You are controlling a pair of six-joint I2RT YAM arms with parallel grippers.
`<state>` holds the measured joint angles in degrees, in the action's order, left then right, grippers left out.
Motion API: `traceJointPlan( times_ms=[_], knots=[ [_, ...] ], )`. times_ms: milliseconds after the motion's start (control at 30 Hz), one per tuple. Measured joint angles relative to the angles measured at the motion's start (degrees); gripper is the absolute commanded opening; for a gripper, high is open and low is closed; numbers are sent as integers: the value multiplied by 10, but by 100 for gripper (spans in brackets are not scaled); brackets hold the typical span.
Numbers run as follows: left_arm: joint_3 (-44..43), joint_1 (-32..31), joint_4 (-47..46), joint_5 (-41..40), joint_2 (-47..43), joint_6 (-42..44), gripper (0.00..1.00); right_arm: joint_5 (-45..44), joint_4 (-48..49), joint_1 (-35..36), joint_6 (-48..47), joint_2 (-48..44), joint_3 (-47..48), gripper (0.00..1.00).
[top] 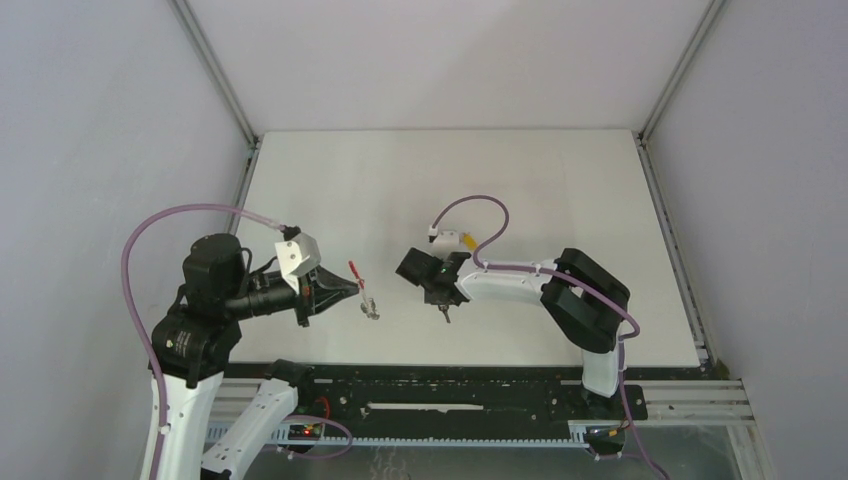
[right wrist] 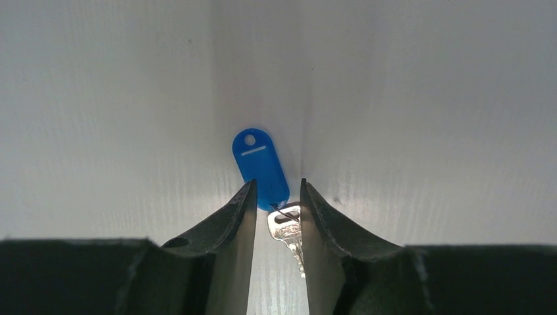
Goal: Put the keys on the keyring
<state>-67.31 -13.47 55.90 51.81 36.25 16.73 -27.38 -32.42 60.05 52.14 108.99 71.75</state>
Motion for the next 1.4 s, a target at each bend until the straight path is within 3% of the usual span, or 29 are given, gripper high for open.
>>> traceJointPlan(
  times_ms=[867,1100,1367,1400],
  knots=[
    [0,0,0,-2,0,3,0,-22,-16,12,10,2,0,18],
    [0,0,0,-2,0,3,0,-38,-4,18,-18,-1,0,0],
    [0,0,0,-5,0,3,0,-40,7,19,-44,-7,0,0],
    [0,0,0,-6,0,3,0,-37,11,19,-51,-8,0,4]
  ],
)
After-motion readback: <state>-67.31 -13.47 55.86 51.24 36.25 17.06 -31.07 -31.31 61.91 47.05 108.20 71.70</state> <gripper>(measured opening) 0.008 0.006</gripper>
